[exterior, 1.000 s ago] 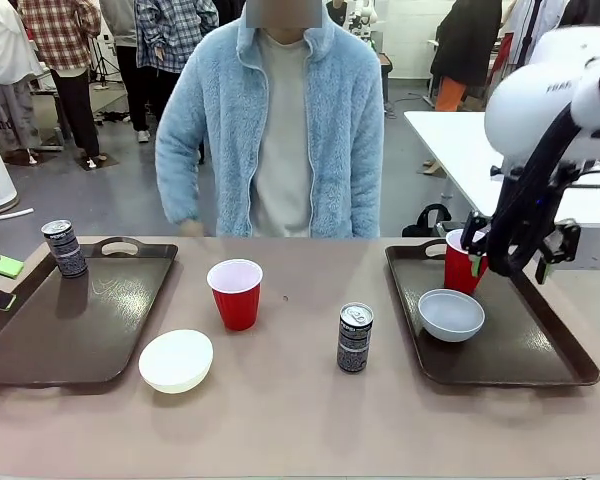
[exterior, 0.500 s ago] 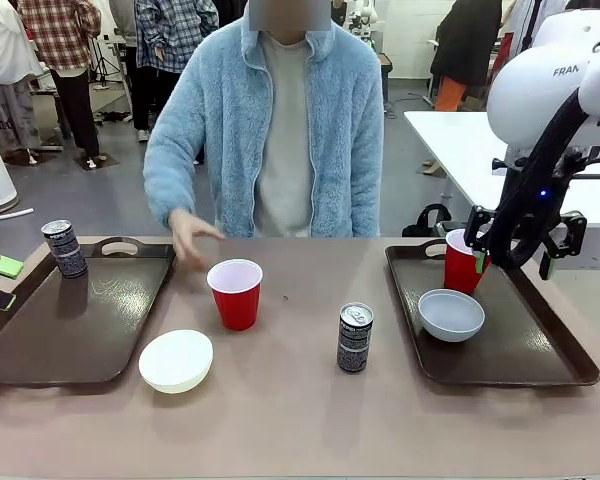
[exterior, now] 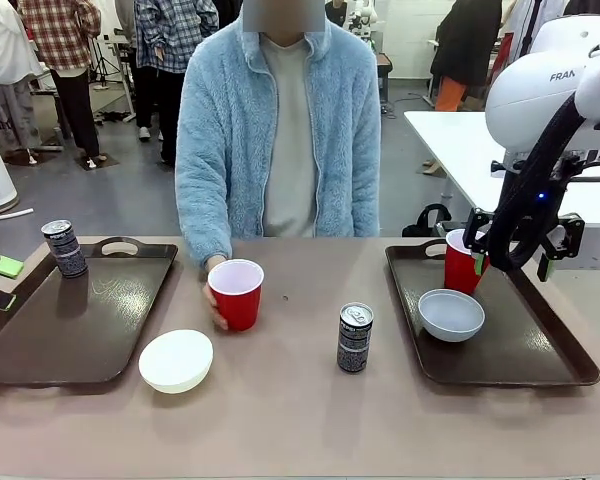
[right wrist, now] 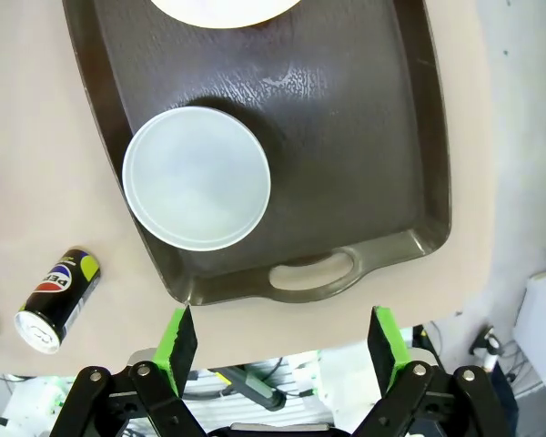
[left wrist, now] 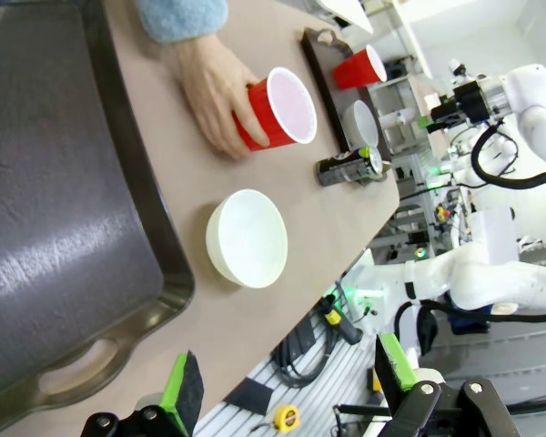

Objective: Prepare tableware on both trays.
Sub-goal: Pick up a Picnic Bowl from the table and place it on a Handle tray.

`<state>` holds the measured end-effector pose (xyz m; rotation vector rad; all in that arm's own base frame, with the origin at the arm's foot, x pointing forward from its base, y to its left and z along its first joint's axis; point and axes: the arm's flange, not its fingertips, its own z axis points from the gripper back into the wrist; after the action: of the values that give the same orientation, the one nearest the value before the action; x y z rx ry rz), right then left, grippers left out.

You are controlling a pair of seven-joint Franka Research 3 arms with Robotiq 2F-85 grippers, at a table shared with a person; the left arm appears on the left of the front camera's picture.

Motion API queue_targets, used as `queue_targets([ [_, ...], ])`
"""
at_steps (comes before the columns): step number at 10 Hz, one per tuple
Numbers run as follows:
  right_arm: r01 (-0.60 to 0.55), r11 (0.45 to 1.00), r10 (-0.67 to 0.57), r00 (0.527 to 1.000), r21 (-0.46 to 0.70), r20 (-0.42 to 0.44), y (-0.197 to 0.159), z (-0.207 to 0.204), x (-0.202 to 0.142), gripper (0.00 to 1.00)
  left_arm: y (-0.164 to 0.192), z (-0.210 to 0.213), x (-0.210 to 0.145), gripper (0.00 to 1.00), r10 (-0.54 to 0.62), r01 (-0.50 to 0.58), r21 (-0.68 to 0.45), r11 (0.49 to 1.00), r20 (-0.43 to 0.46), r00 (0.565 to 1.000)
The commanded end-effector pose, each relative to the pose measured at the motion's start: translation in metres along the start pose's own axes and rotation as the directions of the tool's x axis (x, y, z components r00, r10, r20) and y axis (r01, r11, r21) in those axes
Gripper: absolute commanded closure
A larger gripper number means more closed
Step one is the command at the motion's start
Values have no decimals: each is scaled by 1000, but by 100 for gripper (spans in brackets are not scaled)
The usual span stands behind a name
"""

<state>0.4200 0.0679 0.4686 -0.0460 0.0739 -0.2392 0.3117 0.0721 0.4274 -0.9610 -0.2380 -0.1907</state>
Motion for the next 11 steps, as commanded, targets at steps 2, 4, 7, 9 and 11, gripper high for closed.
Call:
queue_targets([
  [2, 15, 1000, -15, 1000, 8, 11, 0, -2, -1, 2, 1, 1, 0, 0, -5, 5, -15, 1000, 9, 1000],
  [4, 15, 1000, -15, 1000, 8, 11, 0, -2, -1, 2, 1, 1, 0, 0, -5, 5, -15, 1000, 9, 1000],
  [7, -53, 983, 75, 989, 174, -124, -37, 17, 18, 2, -29, 6, 16, 0, 77, -69, 167, 984, -41, 996],
  [9, -29, 926, 111, 974, 377, -198, -91, 52, 49, 2, -69, 4, 38, 0, 119, -71, 357, 931, -115, 986],
  [11, -23, 836, 182, 954, 548, -239, -155, 75, 70, 2, -100, -18, 60, 0, 164, -34, 504, 863, -216, 963],
])
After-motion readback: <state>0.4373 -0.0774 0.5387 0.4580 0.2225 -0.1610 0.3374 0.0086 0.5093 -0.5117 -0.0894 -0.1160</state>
